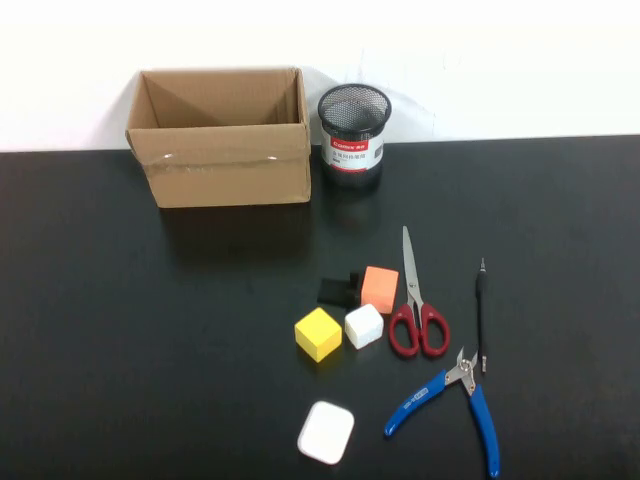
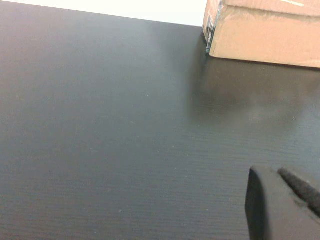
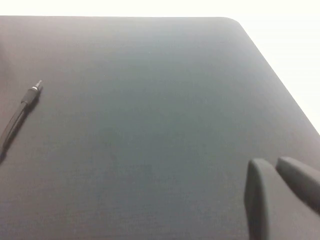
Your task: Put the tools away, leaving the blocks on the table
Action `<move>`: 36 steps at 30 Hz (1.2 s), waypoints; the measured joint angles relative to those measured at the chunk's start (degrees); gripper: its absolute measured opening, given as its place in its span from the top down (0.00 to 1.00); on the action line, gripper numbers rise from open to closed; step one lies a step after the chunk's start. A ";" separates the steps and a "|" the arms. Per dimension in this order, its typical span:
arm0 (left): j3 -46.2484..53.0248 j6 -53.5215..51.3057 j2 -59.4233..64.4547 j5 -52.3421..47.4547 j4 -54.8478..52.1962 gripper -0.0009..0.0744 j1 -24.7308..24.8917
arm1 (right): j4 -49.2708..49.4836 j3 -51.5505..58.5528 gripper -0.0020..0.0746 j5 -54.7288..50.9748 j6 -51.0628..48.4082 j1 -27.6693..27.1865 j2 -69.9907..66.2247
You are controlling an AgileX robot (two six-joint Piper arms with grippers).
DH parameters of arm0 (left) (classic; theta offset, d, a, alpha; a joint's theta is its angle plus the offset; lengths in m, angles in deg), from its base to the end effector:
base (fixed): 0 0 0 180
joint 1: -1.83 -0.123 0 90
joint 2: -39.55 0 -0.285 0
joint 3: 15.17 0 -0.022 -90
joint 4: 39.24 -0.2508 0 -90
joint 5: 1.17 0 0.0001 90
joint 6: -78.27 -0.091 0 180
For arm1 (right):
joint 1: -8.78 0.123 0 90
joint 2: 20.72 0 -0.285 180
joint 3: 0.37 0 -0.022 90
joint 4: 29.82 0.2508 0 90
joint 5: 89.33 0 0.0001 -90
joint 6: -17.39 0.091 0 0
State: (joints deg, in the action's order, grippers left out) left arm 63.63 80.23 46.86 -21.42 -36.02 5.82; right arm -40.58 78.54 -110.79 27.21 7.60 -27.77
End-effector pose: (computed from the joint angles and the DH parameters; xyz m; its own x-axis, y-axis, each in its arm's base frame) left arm 0.0531 -0.0055 0.1725 -0.2871 -0.0670 -0.9556 0.0635 0.9940 -0.0888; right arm 0.0524 -0.0073 0.1708 -0.2939 0.0024 -0.9558 0.0847 0.9961 -0.0236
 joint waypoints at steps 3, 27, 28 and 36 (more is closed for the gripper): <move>0.00 0.00 0.00 0.00 0.00 0.98 0.00 | 0.00 0.00 0.99 0.00 0.00 0.00 0.00; 0.00 0.00 0.00 0.00 0.00 0.98 0.00 | -0.36 0.00 0.99 0.00 0.00 0.00 0.00; 0.00 0.00 0.00 0.00 0.00 0.98 0.00 | -0.36 0.00 0.99 0.00 0.00 0.00 0.00; 0.00 0.00 0.00 0.00 0.00 0.98 0.00 | -0.36 0.00 0.99 1.39 0.00 0.00 0.00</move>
State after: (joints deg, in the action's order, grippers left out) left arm 63.63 80.23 46.86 -21.42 -36.02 5.82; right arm -40.94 78.54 -109.40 27.21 7.60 -27.77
